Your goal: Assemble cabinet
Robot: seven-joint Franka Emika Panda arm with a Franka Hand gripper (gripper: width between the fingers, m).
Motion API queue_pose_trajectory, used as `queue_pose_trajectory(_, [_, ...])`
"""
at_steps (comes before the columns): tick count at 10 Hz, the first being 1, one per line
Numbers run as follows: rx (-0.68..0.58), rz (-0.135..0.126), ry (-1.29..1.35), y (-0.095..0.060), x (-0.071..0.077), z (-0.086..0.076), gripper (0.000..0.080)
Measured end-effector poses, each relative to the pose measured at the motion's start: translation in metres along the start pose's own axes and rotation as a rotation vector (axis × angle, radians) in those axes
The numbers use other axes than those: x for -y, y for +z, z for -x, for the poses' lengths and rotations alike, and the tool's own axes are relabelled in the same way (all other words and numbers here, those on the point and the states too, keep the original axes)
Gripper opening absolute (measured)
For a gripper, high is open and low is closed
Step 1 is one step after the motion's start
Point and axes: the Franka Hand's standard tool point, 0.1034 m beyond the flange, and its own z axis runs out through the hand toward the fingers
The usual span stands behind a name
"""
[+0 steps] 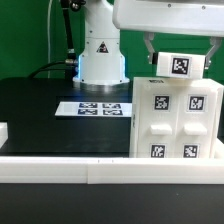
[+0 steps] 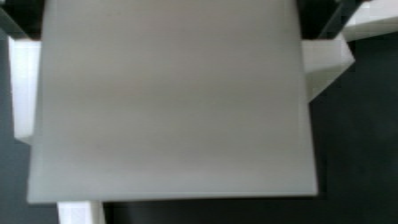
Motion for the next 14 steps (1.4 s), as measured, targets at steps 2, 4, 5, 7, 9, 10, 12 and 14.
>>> queue_pose_trajectory(2, [-0.014,-0.018,0.175,0.000,0.004,-0.001,0.0566])
queue_pose_trajectory(4, [-0.020,-0.024,0.289,0.000,0.007,-0.002,0.0566])
queue_pose_trajectory(5, [-0.020,-0.025,0.337,0.000,0.008,-0.002,0.0566])
queue_pose_trajectory(7, [-0.019,-0.027,0.445,0.000,0.011,0.000,0.0566])
queue_pose_trajectory(9, [-0.020,-0.031,0.521,0.000,0.013,0.000,0.0566])
queue_pose_trajectory(10, [-0.011,-0.041,0.622,0.000,0.015,0.001,0.0566])
queue_pose_trajectory(12, [0.003,-0.066,0.771,0.000,0.017,0.001,0.0566])
queue_pose_trajectory(14, [0.014,-0.075,0.921,0.000,0.018,0.001,0.0566])
